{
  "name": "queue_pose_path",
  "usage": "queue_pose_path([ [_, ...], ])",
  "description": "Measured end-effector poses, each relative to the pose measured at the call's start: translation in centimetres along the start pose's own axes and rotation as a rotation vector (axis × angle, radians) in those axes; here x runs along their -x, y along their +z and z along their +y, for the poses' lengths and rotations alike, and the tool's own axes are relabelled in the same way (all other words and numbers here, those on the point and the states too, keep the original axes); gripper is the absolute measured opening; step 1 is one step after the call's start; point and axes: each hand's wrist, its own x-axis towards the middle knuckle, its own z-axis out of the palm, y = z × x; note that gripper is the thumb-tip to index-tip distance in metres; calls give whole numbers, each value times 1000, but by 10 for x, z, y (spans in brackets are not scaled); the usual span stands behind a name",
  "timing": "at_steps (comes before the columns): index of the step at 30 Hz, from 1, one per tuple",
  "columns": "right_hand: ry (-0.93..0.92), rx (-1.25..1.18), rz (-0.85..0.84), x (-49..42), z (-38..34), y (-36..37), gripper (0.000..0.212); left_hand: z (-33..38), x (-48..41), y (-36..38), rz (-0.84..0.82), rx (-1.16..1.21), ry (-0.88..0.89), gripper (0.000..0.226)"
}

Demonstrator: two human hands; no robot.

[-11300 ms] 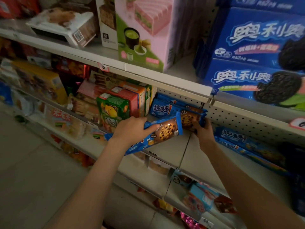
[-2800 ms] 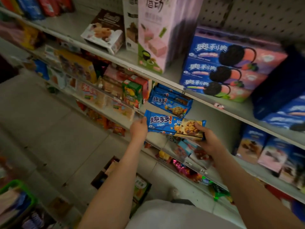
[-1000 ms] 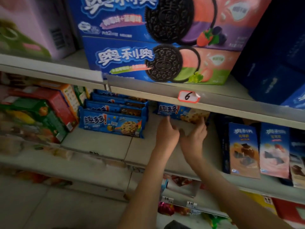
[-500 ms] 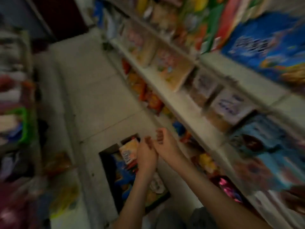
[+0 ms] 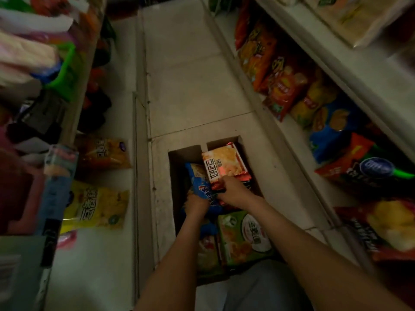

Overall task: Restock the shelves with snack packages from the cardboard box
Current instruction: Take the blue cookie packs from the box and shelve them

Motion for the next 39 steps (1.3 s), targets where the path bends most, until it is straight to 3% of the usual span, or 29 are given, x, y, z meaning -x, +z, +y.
queue_pose_path([
  [3, -16, 21, -39, -1, 5, 1, 45, -14, -41, 21, -73, 275, -30, 53],
  [6, -17, 28, -18, -1, 8, -6, 42, -5, -17, 17, -95, 376, -37, 48],
  [10, -21, 47, -18, -1, 11, -13, 39, 0, 1, 10, -93, 394, -36, 61],
  [18, -93, 49, 87, 4, -13, -24, 37, 27, 53, -30, 139, 171, 76, 52],
  [22, -249, 26, 122, 12, -37, -34, 57, 42, 91, -67, 250, 80, 228, 44],
  [25, -390, 185, 38, 20, -52, -57, 90, 60, 123, -100, 399, 39, 362, 33],
  [28, -507, 354, 89, 31, -75, -83, 108, 91, 165, -136, 495, 67, 478, 31],
  [30, -571, 421, 183, 36, -89, -99, 113, 112, 182, -153, 462, 167, 562, 33],
  [34, -698, 489, 457, 57, -115, -140, 102, 150, 211, -181, 171, 550, 637, 27],
  [39, -761, 591, 726, 106, -154, -205, 76, 199, 254, -213, -73, 607, 749, 25],
])
